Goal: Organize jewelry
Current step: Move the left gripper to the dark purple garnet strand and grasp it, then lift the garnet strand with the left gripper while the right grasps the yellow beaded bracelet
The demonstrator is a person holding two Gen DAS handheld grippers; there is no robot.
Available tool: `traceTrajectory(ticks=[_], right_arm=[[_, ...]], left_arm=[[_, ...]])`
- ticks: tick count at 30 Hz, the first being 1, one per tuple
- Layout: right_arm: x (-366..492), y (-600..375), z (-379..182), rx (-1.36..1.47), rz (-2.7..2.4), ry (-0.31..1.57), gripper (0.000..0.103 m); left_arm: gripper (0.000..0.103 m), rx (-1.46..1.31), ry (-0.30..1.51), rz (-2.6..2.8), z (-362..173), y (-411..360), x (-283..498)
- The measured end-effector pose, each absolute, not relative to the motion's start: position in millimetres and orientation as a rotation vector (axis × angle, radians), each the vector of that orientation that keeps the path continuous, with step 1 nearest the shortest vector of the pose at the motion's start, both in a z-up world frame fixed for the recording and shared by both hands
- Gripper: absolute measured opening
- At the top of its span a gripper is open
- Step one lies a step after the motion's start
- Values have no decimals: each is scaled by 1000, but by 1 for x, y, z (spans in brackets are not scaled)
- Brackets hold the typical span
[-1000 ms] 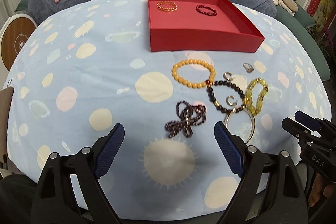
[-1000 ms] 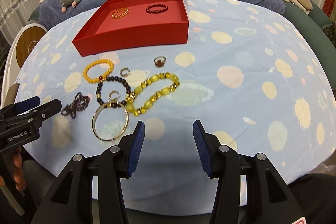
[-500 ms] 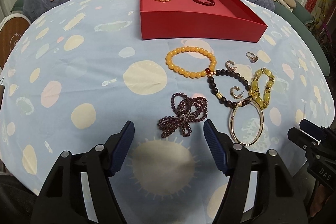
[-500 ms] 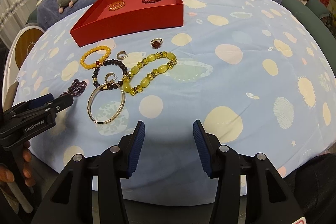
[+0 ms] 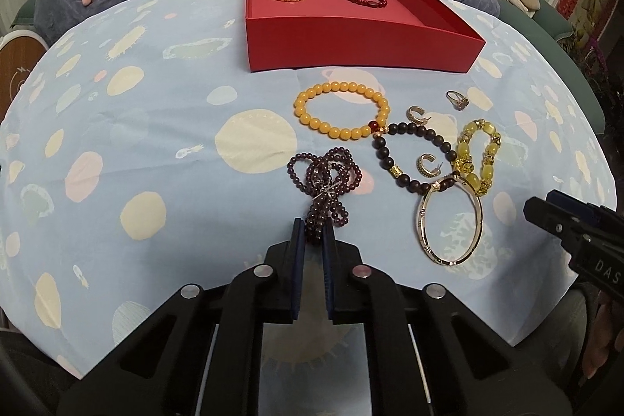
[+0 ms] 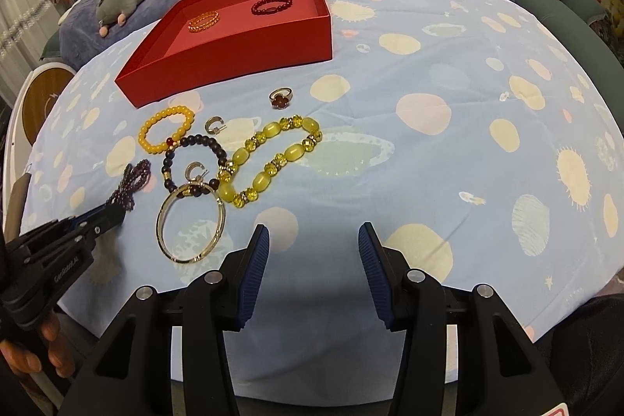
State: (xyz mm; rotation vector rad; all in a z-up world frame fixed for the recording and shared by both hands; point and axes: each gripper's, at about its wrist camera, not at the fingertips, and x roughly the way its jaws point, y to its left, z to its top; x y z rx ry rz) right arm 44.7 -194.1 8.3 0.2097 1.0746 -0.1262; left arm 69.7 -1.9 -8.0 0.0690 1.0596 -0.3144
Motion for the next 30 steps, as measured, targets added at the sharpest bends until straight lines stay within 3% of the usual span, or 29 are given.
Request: traceTrajectory(ticks=[6, 7, 9, 10, 14, 16, 18, 30], right_arm=[[66, -195, 9, 233, -137, 1063, 47], [69, -194, 9, 233, -137, 1063, 47], [73, -194, 8, 238, -138, 1066, 47], [75, -194, 7, 241, -140, 1067, 47], [80, -196, 3, 257, -147, 1075, 47], [82, -196, 1, 257, -148, 1080, 47], [85, -196, -1, 258, -148, 1087, 47], [99, -184, -6, 243, -161, 1102, 42]], left_arm=[[13, 0, 1065, -331, -2, 4, 74], [17, -1, 1056, -326, -1, 4, 75], [38, 0, 1042, -321, 2, 2, 78], [39, -6, 1037, -321, 2, 2, 80], [38, 8, 1051, -332, -4, -5, 90], [32, 12, 1067, -338, -8, -8, 94], [18, 14, 1064, -350, -8, -10, 95], [14, 23, 1075, -342, -8, -14, 95]])
